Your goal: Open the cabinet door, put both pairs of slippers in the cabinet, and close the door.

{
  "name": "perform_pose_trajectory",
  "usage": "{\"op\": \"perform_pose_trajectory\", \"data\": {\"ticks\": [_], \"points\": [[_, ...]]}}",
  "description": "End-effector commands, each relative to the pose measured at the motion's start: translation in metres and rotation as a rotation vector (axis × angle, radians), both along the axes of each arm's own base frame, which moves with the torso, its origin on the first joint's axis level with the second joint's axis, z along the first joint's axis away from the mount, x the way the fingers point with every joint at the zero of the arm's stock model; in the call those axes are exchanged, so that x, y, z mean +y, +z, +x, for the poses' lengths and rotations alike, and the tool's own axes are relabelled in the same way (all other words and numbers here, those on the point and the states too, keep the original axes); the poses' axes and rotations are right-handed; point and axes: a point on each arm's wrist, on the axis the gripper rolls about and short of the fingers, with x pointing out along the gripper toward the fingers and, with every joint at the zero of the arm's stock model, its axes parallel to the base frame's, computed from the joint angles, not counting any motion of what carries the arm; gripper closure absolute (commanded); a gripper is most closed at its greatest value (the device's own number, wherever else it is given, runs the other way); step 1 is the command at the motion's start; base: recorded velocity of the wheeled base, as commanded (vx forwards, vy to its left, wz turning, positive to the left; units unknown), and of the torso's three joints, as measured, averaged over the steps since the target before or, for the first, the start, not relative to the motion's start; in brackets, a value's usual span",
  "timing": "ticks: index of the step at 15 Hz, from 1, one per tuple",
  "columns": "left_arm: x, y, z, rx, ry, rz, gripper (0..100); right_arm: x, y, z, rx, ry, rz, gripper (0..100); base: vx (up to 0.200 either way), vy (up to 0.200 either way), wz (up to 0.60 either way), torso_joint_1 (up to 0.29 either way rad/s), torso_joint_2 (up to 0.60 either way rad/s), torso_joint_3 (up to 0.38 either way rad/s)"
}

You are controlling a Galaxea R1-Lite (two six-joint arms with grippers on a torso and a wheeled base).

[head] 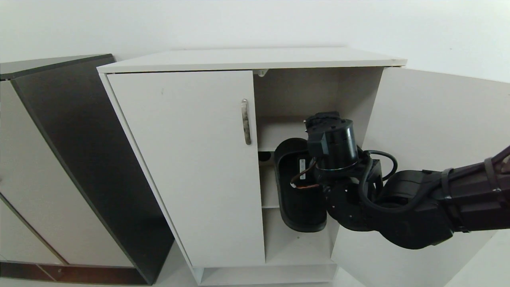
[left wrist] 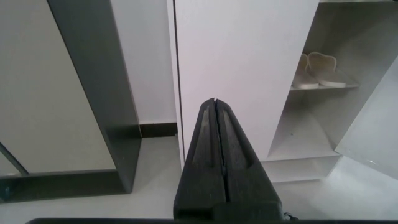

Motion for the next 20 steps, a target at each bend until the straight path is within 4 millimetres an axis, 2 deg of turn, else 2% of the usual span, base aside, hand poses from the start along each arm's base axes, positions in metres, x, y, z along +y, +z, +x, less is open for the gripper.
{"op": "perform_pose_trajectory", "data": {"ticks": [1,9,15,20], "points": [[0.0,0.0,0.0,0.0,0.0,0.0,100,-0.002,0.0,0.003,-0.002,-0.01,0.0,100,0.2,0.0,0.0,-0.007,0.0,0.002],[0.0,0.0,0.0,0.0,0.0,-0.002,100,-0.003,-0.004,0.012,0.003,-0.021,-0.008,100,0.2,0.0,0.0,0.005,0.0,0.004],[0.0,0.0,0.0,0.0,0.0,-0.002,100,-0.001,-0.005,0.013,0.015,0.073,0.013,100,0.0,0.0,0.0,0.0,0.0,0.0],[0.0,0.0,0.0,0.0,0.0,-0.002,100,0.001,0.004,0.042,0.022,0.058,0.018,100,0.0,0.0,0.0,0.0,0.0,0.0]]}}
